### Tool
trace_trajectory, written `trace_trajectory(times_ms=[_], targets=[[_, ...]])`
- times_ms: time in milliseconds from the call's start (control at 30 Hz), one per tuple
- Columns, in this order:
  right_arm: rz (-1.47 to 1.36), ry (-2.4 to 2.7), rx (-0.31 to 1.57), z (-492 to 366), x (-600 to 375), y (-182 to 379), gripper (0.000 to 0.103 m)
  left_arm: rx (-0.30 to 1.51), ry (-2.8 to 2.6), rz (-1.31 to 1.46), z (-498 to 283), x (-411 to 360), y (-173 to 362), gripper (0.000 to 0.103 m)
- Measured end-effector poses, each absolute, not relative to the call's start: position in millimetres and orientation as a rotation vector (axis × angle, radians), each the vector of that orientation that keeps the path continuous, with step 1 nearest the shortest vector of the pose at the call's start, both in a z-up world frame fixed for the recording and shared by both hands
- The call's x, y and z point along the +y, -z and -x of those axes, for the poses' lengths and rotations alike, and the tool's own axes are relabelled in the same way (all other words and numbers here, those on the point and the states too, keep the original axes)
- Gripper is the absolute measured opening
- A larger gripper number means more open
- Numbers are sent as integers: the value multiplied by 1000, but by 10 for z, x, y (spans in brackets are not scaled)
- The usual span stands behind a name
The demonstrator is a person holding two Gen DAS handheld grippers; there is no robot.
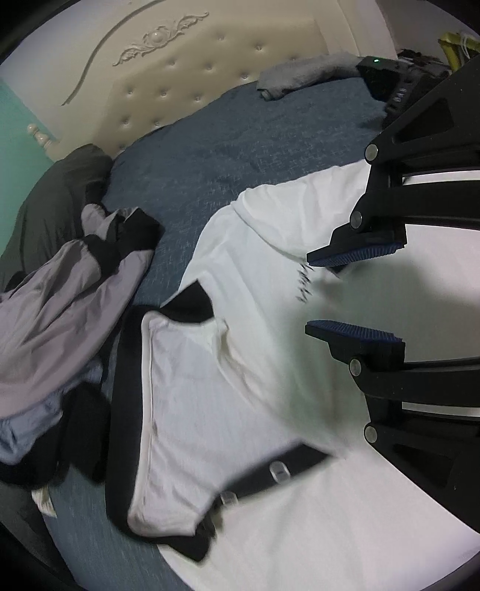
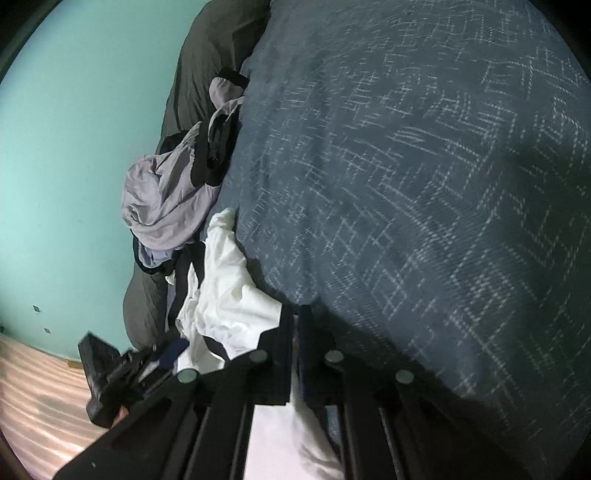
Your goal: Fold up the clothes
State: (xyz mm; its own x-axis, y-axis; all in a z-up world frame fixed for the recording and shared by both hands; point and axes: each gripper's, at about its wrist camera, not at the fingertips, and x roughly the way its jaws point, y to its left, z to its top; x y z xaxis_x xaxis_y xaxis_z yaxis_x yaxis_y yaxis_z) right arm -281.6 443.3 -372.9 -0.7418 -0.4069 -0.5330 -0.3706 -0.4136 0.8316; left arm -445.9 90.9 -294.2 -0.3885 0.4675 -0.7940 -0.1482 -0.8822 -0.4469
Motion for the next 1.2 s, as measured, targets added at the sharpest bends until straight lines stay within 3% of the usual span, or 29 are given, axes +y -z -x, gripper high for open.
trace_trajectory(times_ms=[233,667,833,933,1200], targets=[[-1142,2381,-1770,2701,4547,3698,6,-532,-2391,1471,3943,44,2804,38],[-1118,2439,-1551,2217,4247,3271,7,-834,-2624,1505,2987,-1895,2813,46],[-1123,2433,-1476,2065,4006,3167,7,-932,-2686,1487,2776,-2327,2857,47],[-1135,2421,-1433,2008,3845,3143,8,-987,-2714,1474,2693,-2524,2891,53],[-1124,2407,-1304,1990,3463,3050,12,-1018,-2726,1486,2745,-2722,3070,53]])
